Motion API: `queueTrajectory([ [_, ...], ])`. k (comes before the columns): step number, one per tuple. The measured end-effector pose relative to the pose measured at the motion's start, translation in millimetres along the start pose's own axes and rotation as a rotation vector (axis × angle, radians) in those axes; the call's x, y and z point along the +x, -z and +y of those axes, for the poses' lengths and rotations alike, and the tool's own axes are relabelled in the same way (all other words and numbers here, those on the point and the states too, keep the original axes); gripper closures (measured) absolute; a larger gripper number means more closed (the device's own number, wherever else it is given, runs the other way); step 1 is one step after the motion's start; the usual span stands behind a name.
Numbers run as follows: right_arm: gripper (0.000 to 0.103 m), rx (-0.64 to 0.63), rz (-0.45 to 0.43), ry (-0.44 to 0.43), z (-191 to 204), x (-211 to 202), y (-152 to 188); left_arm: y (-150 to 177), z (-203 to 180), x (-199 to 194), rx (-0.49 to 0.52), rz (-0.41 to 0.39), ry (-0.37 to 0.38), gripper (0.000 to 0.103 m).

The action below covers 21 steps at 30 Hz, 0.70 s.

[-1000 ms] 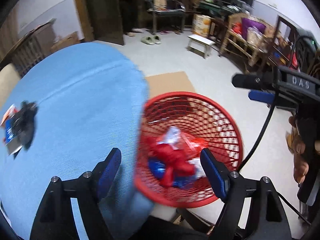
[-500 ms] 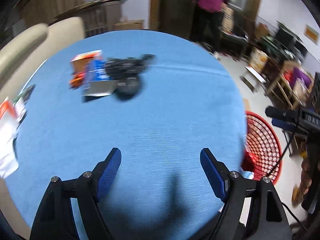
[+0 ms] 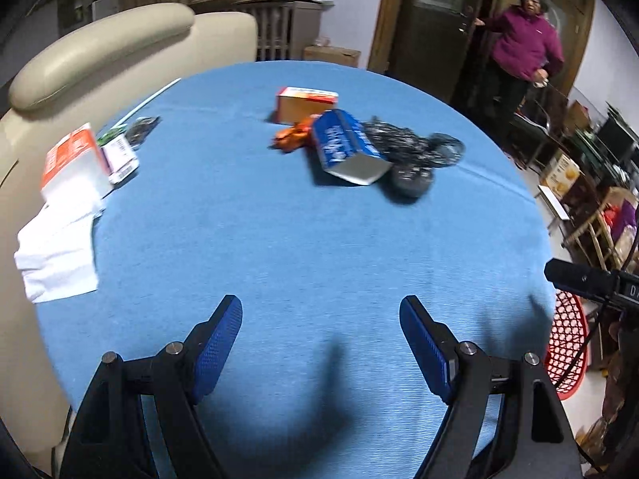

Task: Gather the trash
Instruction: 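Return both tools to the table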

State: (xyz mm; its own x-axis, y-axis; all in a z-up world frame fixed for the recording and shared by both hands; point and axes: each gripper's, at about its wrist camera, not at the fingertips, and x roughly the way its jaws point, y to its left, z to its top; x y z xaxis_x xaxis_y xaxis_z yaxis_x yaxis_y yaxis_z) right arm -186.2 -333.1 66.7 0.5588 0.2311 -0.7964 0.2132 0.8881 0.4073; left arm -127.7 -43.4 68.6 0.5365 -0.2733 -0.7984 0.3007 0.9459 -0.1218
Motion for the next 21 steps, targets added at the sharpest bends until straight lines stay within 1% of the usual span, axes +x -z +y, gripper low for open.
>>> queueTrajectory([
  [8, 0.022, -0.047, 0.054, -0.014, 22.3, 21.2, 0.6, 0.4, 27.3, 2.8, -0.066, 0.002, -0.048, 0.021],
  [17, 0.022, -0.053, 0.068, -0.02, 26.4, 28.2, -2.2, -2.9, 30.5, 6.8, -0.078, 0.009, -0.062, 0.021],
  [21, 0.022, -0.056, 0.067, -0.02, 26.9, 27.3, -2.0, -3.7, 30.9, 3.7, -0.081, -0.002, -0.069, 0.021],
])
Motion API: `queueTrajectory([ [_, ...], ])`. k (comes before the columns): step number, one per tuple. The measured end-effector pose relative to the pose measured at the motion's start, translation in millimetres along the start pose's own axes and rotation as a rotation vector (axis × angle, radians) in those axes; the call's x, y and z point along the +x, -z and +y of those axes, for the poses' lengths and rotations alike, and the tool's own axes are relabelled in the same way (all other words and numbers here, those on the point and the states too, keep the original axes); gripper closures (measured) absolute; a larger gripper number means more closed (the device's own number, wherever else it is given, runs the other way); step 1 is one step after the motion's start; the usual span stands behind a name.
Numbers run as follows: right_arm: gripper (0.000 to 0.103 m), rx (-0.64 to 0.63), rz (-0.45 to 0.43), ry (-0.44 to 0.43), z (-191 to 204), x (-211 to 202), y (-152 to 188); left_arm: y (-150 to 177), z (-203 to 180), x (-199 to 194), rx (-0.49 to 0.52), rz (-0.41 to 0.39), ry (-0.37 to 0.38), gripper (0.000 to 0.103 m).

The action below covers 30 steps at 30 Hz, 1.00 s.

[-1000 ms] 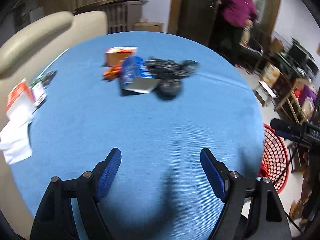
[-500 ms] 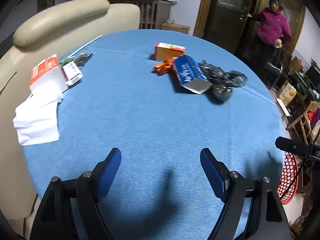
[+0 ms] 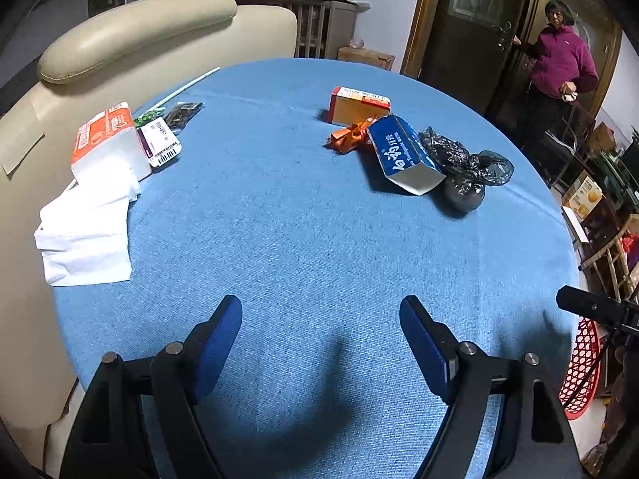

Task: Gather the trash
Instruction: 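Return both tools to the table, then grasp the black plastic bag with the right tool while the left tool grasps the blue toothpaste box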

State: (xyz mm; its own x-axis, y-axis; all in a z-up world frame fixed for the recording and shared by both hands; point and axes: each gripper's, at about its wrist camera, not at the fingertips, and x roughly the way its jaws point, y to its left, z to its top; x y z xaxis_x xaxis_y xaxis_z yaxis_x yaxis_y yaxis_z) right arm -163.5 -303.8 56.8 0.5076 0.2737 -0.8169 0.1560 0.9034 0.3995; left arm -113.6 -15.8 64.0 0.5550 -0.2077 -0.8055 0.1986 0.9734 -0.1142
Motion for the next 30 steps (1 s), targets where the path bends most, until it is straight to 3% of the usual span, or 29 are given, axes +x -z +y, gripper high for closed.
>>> queueTrajectory([
  [8, 0.022, -0.015, 0.015, 0.001, 5.6, 10.7, -8.5, -0.8, 8.9, 4.1, -0.024, 0.008, -0.011, 0.021],
  [26, 0.023, 0.023, -0.021, -0.02, 35.1, 94.5, -121.5, -21.3, 28.8, 16.5, -0.061, 0.005, -0.015, 0.021],
  [28, 0.027, 0.013, 0.009, -0.012, 37.9, 108.4, -125.7, -27.1, 26.9, 19.0, -0.058, 0.0, -0.009, 0.021],
  [30, 0.051, -0.016, 0.016, 0.015, 42.1, 115.9, -124.9, -34.4, 23.5, 22.5, -0.056, -0.004, -0.002, 0.021],
])
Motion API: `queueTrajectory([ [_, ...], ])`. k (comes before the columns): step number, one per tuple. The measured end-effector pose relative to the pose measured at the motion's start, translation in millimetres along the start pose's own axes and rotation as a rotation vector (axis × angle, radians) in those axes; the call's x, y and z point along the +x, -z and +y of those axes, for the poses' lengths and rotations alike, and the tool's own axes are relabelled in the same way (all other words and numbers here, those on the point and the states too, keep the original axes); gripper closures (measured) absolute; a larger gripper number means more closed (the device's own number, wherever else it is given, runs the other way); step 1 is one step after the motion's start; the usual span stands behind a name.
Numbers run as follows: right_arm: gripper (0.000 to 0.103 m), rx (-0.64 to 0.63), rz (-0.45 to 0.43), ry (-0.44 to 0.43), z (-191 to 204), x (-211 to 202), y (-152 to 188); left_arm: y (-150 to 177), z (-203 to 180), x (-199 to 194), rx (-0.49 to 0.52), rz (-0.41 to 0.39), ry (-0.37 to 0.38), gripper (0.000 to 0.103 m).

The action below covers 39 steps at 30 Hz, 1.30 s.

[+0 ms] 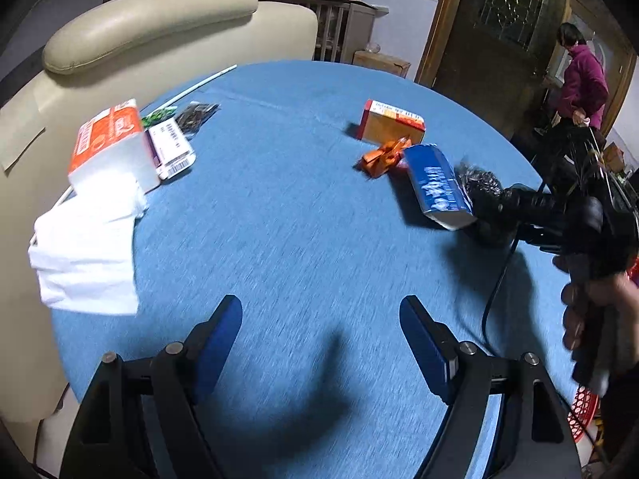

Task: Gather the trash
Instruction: 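Grasp the black plastic bag with the right tool while the left tool grasps the blue toothpaste box, then hold the black bag in the right tool and toothpaste box in the left tool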

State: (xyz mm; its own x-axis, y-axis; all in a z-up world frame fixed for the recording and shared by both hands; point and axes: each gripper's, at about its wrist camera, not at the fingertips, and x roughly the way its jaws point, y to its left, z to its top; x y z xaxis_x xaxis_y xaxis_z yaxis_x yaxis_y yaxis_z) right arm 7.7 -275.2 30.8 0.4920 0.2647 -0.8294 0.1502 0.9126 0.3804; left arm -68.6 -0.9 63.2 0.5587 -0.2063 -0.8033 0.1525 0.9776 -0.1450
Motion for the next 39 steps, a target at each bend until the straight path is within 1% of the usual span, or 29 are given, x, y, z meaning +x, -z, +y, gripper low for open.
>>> queueTrajectory([
  [1, 0.056, -0.016, -0.005, 0.007, 1.4, -0.4, 0.1, -3.2, -1.9, 1.4, 0.001, -0.003, 0.004, 0.021],
  [3, 0.064, -0.011, 0.011, -0.023, -1.0, 0.6, 0.7, -10.9, -7.5, 4.9, 0.004, -0.014, 0.015, 0.021],
  [7, 0.064, -0.019, 0.011, -0.035, -6.5, -8.3, 5.9, -28.1, -23.4, 15.9, 0.012, -0.021, 0.041, 0.021],
  [11, 0.064, -0.012, -0.009, -0.039, -15.3, -23.8, 16.9, -50.4, -48.2, 34.4, 0.022, -0.015, 0.08, 0.021],
  [16, 0.064, 0.012, -0.026, -0.039, -30.2, -40.9, 32.0, -73.8, -79.3, 61.3, 0.009, 0.009, 0.126, 0.021],
  [20, 0.064, 0.044, -0.041, -0.043, -47.1, -55.0, 42.6, -86.8, -105.6, 77.8, 0.045, 0.003, 0.109, 0.021],
  [23, 0.064, 0.059, -0.05, -0.05, -54.4, -62.2, 47.0, -95.7, -120.5, 96.9, 0.065, 0.029, 0.077, 0.021],
  [25, 0.064, 0.064, -0.056, -0.054, -58.3, -66.0, 49.6, -97.0, -126.1, 109.1, 0.081, 0.065, 0.082, 0.021],
  [26, 0.064, 0.067, -0.057, -0.057, -59.7, -67.5, 50.8, -95.6, -127.4, 113.5, 0.088, 0.083, 0.096, 0.032],
  [27, 0.064, 0.069, -0.059, -0.06, -61.1, -69.4, 52.2, -93.5, -128.4, 117.4, 0.101, 0.106, 0.098, 0.06],
  [28, 0.064, 0.069, -0.063, -0.06, -62.4, -71.4, 53.9, -91.0, -127.9, 119.1, 0.104, 0.127, 0.108, 0.063],
  [31, 0.064, 0.075, -0.071, -0.064, -66.8, -74.8, 56.9, -84.6, -122.3, 106.8, 0.107, 0.114, 0.095, 0.063],
  [35, 0.064, 0.08, -0.082, -0.073, -68.3, -81.9, 62.0, -67.0, -110.2, 76.4, 0.142, 0.079, 0.056, 0.063],
  [39, 0.064, 0.072, -0.098, -0.09, -62.8, -91.6, 69.9, -37.9, -91.4, 40.2, 0.155, 0.051, 0.014, 0.063],
])
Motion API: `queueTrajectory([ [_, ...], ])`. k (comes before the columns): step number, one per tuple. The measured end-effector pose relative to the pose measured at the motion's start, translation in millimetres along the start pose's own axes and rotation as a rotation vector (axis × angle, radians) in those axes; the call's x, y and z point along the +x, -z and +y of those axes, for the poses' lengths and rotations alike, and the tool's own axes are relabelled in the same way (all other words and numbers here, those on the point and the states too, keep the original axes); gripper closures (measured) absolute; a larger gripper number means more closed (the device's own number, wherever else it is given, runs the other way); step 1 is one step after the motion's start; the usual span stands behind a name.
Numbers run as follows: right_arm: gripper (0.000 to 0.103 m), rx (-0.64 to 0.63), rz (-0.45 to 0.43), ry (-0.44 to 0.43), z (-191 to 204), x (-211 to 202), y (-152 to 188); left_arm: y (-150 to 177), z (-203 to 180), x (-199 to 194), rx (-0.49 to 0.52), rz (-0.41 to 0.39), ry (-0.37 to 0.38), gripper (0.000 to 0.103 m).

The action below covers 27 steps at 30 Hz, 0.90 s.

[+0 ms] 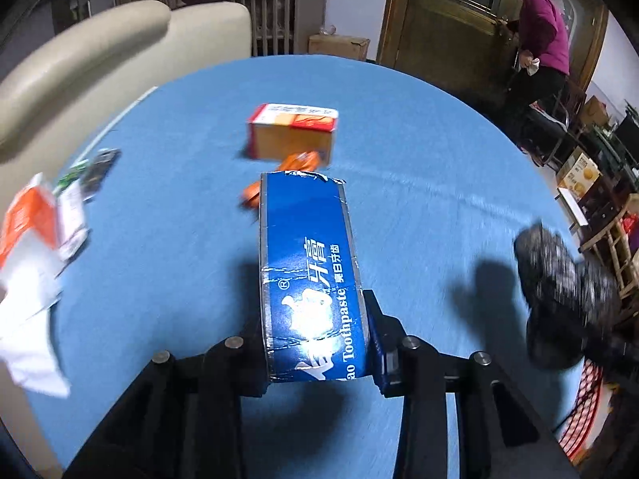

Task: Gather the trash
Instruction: 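Hold the black bag in the right tool and toothpaste box in the left tool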

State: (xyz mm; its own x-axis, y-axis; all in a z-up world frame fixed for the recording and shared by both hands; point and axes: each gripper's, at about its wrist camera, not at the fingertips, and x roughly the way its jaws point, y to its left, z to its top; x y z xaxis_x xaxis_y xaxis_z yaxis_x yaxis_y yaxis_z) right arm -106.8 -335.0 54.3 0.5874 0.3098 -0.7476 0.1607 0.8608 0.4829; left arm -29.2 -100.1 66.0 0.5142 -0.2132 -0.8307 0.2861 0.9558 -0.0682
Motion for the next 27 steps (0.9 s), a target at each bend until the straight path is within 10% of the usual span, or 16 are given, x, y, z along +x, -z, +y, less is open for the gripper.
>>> queueTrajectory([
  [27, 0.064, -0.067, -0.031, -0.021, 30.0, -46.2, 60.2, 75.4, 28.5, -81.3, -0.012, -0.07, -0.065, 0.063],
])
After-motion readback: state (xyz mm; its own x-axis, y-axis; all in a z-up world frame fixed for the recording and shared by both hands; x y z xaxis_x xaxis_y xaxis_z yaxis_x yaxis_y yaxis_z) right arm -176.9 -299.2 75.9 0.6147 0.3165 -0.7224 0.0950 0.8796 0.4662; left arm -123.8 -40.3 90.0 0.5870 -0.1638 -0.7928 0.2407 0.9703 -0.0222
